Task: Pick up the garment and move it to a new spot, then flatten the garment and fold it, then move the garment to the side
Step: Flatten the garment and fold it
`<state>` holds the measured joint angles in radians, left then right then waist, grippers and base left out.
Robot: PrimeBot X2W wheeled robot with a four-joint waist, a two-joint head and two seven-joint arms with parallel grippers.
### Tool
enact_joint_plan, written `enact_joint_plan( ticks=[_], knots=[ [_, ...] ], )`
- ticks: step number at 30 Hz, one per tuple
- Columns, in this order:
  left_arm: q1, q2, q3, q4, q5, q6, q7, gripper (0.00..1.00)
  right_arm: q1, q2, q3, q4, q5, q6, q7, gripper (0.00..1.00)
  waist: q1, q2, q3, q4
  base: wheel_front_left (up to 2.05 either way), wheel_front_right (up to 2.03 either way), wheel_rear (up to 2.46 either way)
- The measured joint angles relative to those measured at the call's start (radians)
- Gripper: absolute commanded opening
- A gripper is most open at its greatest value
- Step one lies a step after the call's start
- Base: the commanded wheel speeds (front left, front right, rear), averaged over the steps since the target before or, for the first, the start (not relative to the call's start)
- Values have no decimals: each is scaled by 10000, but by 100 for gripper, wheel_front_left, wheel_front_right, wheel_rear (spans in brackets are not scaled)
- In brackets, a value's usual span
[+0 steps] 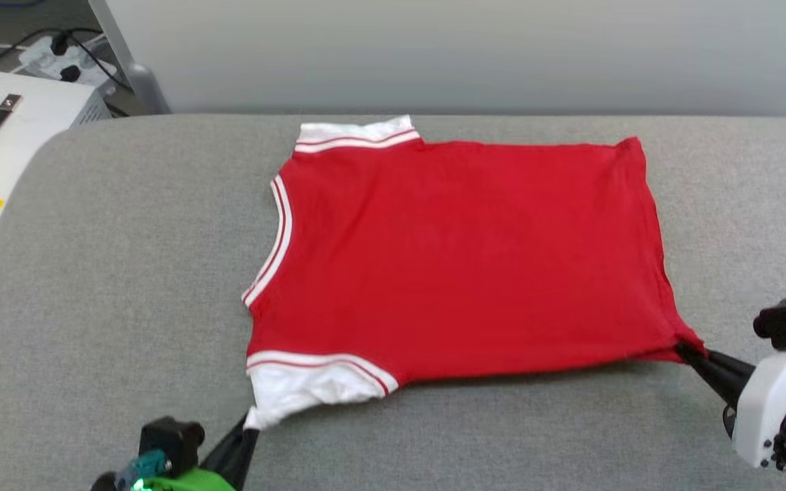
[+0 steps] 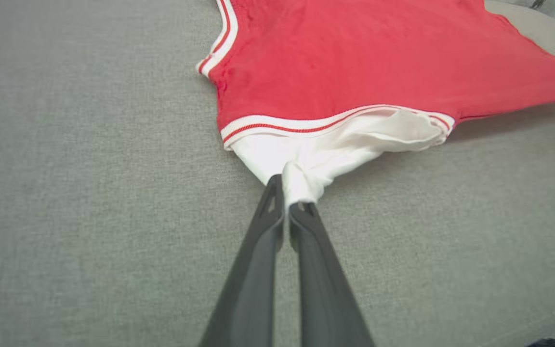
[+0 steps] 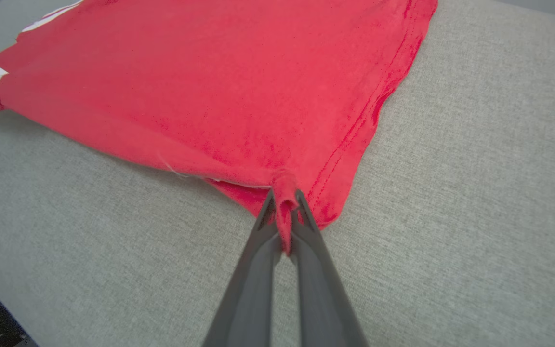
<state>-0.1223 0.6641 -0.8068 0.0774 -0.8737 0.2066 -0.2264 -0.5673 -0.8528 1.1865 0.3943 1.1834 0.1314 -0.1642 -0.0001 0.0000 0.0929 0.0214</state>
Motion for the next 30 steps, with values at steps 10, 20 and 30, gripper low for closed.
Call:
enact_joint_plan(
  ticks=[10,20,30],
  knots=[
    [1673,81,-384,-775,-1066,8,545,0,1892,-477,-15,-648,495,0,-58,0,0,0,-678,41,0,0,0],
    [1901,272,-558,-926,-1045,0,717,0,2726,-926,-527,-1183,784,0,161,0,0,0,-516,15,0,0,0],
    [-405,339,-257,-692,-144,-500,769,0,2500,-727,-1616,-1375,711,0,240,0,0,0,-91,-25,0,0,0]
  ],
)
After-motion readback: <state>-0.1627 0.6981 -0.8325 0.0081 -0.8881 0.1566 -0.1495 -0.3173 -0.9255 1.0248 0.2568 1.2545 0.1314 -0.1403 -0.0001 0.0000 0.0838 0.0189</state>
